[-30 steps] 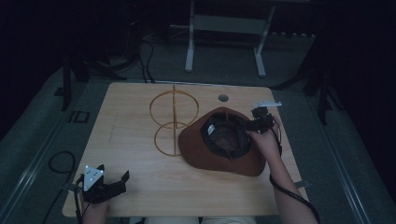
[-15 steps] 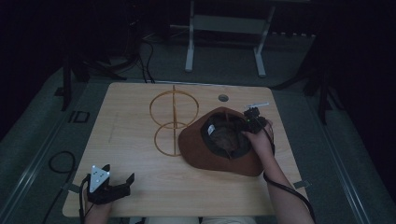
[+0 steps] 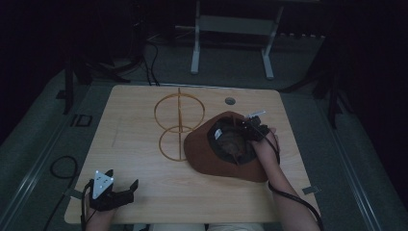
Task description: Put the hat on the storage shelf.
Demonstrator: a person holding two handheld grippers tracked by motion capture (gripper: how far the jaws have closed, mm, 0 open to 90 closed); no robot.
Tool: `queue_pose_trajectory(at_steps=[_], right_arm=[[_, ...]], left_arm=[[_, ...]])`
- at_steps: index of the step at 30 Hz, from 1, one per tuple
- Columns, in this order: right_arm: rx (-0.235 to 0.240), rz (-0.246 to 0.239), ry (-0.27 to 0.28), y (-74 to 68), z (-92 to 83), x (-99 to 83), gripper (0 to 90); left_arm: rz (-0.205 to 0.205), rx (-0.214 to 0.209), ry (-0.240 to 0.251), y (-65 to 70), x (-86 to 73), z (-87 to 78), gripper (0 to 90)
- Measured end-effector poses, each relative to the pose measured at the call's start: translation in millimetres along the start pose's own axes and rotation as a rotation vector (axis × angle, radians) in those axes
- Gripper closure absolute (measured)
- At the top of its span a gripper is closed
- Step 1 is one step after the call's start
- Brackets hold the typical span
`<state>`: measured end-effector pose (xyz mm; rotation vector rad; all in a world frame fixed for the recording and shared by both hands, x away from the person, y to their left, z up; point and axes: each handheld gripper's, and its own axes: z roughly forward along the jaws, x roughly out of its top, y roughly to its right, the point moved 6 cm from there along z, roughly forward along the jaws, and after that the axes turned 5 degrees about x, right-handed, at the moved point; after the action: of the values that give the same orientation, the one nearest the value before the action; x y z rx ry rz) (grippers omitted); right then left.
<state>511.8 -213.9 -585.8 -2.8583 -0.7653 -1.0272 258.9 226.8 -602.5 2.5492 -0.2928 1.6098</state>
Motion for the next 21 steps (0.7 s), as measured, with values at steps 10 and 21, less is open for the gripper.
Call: queue_pose_trajectory(at_steps=[10, 21], right_arm=[[-0.042, 0.059, 0.036, 4.7, -6.9, -4.2, 84.1], [0.054, 0.178, 0.275, 21.5, -77.2, 7.2, 84.5]], left_arm=[[0.009, -0.011, -0.011, 0.8, 0.2, -0.2, 4.8], [-0.016, -0.051, -0.022, 7.1, 3.2, 1.0, 6.8]])
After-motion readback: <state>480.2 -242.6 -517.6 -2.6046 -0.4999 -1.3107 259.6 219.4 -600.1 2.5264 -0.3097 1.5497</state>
